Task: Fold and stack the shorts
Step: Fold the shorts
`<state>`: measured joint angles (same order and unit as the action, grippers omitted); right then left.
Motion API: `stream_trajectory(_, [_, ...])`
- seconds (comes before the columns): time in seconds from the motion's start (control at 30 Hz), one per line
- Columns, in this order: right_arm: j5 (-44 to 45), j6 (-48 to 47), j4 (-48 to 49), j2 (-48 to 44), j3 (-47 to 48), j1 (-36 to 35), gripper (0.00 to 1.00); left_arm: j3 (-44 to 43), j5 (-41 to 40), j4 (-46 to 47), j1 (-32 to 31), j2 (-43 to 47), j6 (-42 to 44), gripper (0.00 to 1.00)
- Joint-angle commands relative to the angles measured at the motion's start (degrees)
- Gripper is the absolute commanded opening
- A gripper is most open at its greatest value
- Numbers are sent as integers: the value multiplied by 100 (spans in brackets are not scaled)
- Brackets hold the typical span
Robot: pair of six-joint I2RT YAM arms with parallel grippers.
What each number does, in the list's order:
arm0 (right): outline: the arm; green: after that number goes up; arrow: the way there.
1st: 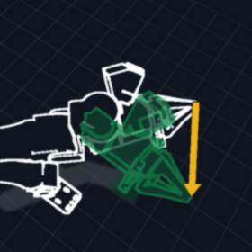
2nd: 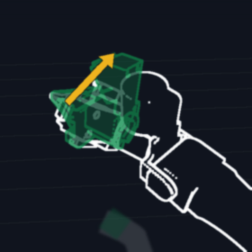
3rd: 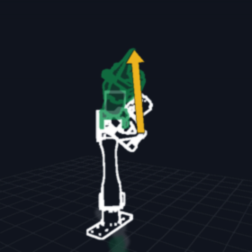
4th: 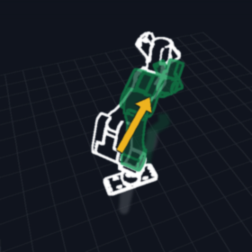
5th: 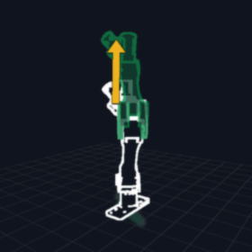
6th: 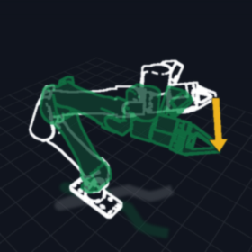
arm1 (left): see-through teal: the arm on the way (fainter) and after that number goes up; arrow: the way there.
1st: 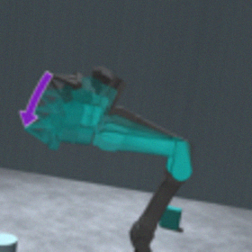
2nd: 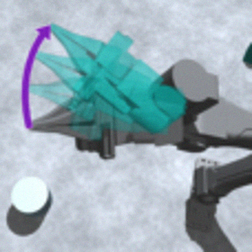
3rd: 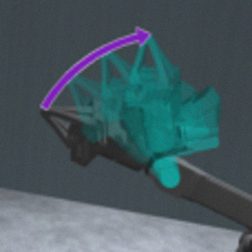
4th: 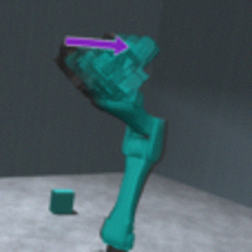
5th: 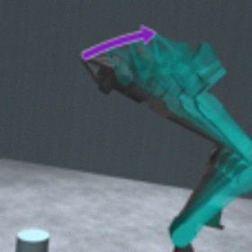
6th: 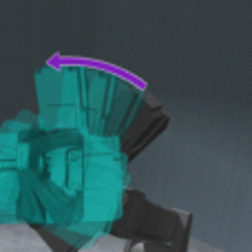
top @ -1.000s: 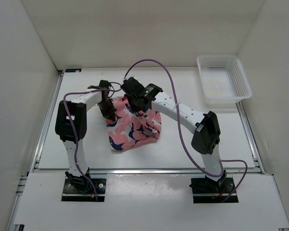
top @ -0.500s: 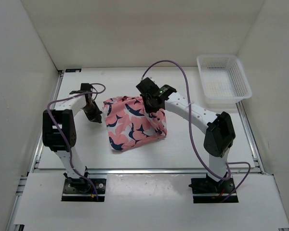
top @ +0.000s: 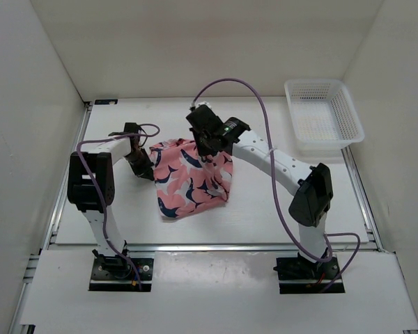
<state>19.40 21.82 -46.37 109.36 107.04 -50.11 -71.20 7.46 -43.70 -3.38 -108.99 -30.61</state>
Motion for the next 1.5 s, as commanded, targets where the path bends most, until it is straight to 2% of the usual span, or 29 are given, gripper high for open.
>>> stream_trajectory(0.0, [20, -170, 137, 269, 675, -359, 0, -105, 115, 178, -49, -87, 46, 10])
stream_trajectory(0.2, [-164, -337, -39, 1227, 1643, -790, 0, -166, 168, 178, -49, -87, 46, 10])
stream_trajectory(0.6, [-885, -389, -39, 2281, 2312, -1141, 0, -166, 168, 178, 126, -26, 46, 10])
stream_trajectory(0.63, [-998, -389, -39, 2335, 2373, -1142, 3, -166, 168, 178, 127, 26, 46, 10])
stream_trajectory(0.67, [-1095, -450, -39, 2388, 2478, -1142, 13, -166, 168, 178, 127, 27, 46, 10])
stream_trajectory(0.7, [-1340, -451, -39, 2388, 2479, -1142, 65, -166, 168, 178, 127, 27, 46, 10])
stream_trajectory(0.73, [-1403, -503, -39, 2336, 2479, -1142, 82, -218, 168, 126, 127, 88, 107, 10])
stream_trajectory(0.8, [-1404, -504, 66, 1950, 2269, -1142, 100, -289, 220, 21, 179, 255, 160, 10])
stream_trajectory(0.87, [-1072, -556, 302, 1355, 1780, -1142, 100, -525, 159, -277, 259, 500, 222, 10])
stream_trajectory(0.9, [-965, -556, 391, 1134, 1559, -1142, 100, -640, 98, -392, 354, 588, 222, 13])
stream_trajectory(0.93, [-869, -556, 540, 914, 1321, -1142, 99, -867, 97, -498, 477, 763, 318, 18])
stream_trajectory(0.97, [-781, -556, 620, 459, 1067, -1063, 97, -974, 97, -568, 539, 852, 475, 29])
stream_trajectory(1.0, [-693, -496, 699, 228, 516, -1063, 94, -1105, 263, -717, 592, 940, 581, 32])
stream_trajectory(1.07, [-551, -416, 909, -359, -49, -862, 66, -1595, 317, -963, 593, 1055, 888, 35])
stream_trajectory(1.1, [-482, -242, 910, -519, -513, -782, 46, -1773, 317, -1104, 488, 1107, 986, 26])
stream_trajectory(1.13, [-481, -144, 910, -739, -709, -686, 7, -1931, 317, -1340, 391, 1108, 1065, 17])
stream_trajectory(1.17, [-559, -30, 963, -819, -894, -458, 0, -2150, 317, -1430, 164, 1108, 1066, 10])
stream_trajectory(1.27, [-1085, 235, 1103, -873, -1370, 86, 0, -2048, 1333, -1204, -153, 1178, 1136, 10])
stream_trajectory(1.33, [-1420, 139, 1043, -462, -1065, 334, 0, -1906, 1722, -1044, -321, 1109, 1057, 10])
stream_trajectory(1.47, [-1675, -204, 542, 514, -10, 519, 0, -1705, 1433, -887, -603, 555, 987, 10])
